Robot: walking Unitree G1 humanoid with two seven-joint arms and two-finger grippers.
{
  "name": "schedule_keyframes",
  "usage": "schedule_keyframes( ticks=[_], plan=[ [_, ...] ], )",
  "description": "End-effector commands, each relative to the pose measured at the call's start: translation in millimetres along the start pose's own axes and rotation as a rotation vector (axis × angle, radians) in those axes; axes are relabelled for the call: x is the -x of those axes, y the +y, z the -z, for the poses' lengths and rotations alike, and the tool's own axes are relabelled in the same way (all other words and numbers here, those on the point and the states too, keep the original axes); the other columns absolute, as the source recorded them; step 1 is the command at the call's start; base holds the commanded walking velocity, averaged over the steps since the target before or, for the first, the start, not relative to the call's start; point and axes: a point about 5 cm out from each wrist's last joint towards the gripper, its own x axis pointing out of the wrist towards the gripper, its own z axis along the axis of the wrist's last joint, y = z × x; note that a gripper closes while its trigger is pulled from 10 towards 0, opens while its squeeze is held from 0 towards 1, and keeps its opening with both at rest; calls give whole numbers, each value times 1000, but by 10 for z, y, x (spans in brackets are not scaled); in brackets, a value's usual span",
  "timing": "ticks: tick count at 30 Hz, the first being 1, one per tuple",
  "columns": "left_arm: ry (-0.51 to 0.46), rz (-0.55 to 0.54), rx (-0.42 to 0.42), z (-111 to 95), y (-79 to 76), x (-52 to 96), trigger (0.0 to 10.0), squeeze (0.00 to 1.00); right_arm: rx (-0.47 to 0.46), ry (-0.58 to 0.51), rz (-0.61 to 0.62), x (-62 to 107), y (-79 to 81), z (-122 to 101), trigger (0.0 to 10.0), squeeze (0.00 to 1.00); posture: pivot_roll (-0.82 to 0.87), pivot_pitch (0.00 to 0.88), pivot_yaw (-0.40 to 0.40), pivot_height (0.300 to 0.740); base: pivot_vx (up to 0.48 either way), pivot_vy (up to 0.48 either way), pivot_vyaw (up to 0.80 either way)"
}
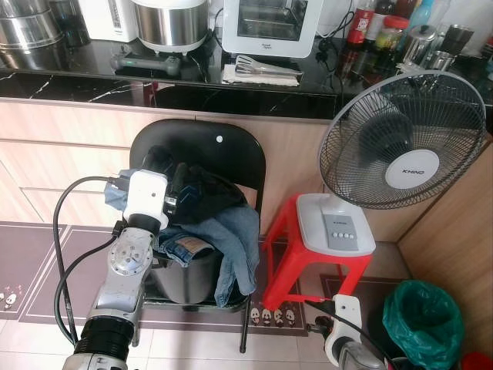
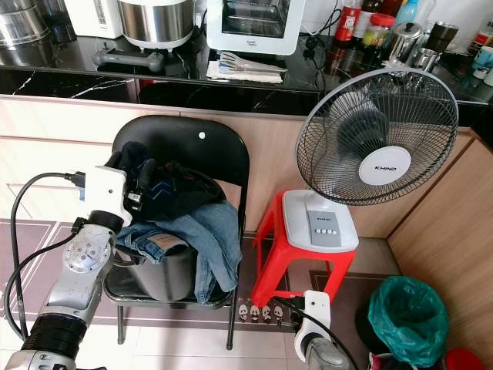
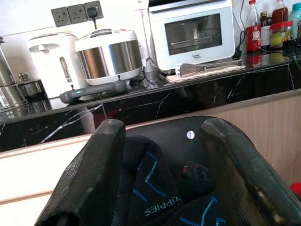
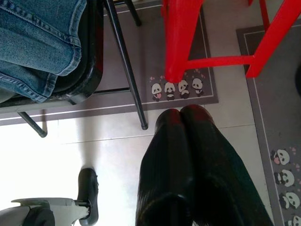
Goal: Clothes washing
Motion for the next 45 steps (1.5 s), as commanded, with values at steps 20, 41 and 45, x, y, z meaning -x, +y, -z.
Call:
schedule_keyframes(
  ticks=[20,41,45],
  plan=[
    [51,18,-18,66,10,-17,10000,0,16,-7,4,8,-44,-14,10000,0,247,0,-136,740,0,0,0],
    [54,21,-19,60,23,-28,10000,0,16,-6,0,3,-29,-19,10000,0,240,0,-126,740,0,0,0],
    [59,33,-22,63,33,-25,10000,0,10,-7,-3,0,-8,-14,10000,0,238,0,-105,740,0,0,0]
  ],
)
